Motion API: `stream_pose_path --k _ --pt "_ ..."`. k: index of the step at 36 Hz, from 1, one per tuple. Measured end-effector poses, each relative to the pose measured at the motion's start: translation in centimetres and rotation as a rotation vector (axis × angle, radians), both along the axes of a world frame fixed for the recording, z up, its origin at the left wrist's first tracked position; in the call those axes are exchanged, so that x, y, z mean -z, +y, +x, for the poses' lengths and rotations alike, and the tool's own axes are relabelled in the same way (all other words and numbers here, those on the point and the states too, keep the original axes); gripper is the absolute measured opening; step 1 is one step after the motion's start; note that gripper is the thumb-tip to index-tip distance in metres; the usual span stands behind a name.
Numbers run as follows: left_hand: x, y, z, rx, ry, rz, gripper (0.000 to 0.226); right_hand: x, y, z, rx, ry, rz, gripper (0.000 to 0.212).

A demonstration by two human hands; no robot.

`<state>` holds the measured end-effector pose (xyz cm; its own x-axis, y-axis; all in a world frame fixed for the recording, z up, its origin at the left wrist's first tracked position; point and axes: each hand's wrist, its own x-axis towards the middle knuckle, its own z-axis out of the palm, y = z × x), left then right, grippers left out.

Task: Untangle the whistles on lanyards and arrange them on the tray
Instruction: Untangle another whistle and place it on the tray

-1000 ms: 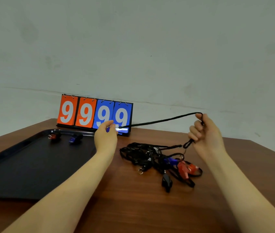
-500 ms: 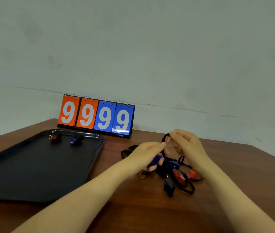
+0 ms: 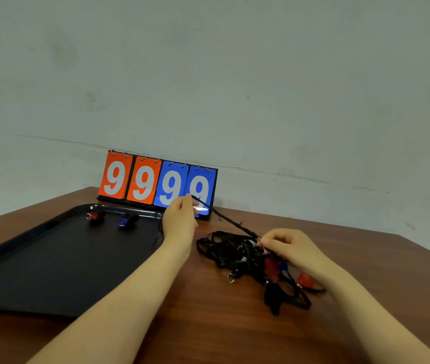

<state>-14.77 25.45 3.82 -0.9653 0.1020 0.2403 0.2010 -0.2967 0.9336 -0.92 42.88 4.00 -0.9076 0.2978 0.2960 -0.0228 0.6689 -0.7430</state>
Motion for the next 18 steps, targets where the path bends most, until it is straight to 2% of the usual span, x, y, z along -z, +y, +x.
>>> stream_pose_path --k 4,6,8,12,15,18 --pt "0.8 0.2 -0.9 -0.038 0.013 -0.128 0.017 -0.2 -0.3 -0.1 0.033 0.059 -0.015 0.018" --pt "1.0 0.2 -1.0 -0.042 0.020 -0.175 0.020 -0.2 -0.4 -0.2 0.024 0.090 -0.041 0.019" --pt "1.0 0.3 -0.9 -0.062 0.107 -0.283 0.025 -0.1 -0.6 -0.3 0.011 0.100 -0.061 0.020" --pt "1.2 0.7 0.1 -0.100 0.380 -0.635 0.033 0.2 -0.9 -0.4 -0.023 0.093 -0.043 0.018" --pt "1.4 1.4 1.1 0.047 0.463 -0.765 0.036 0.3 -1.1 -0.5 -0.028 0.106 -0.034 0.018" --pt "1.1 1.8 2.3 0.331 0.383 -0.710 0.030 0.3 -1.1 -0.6 -0.040 0.138 -0.041 0.020"
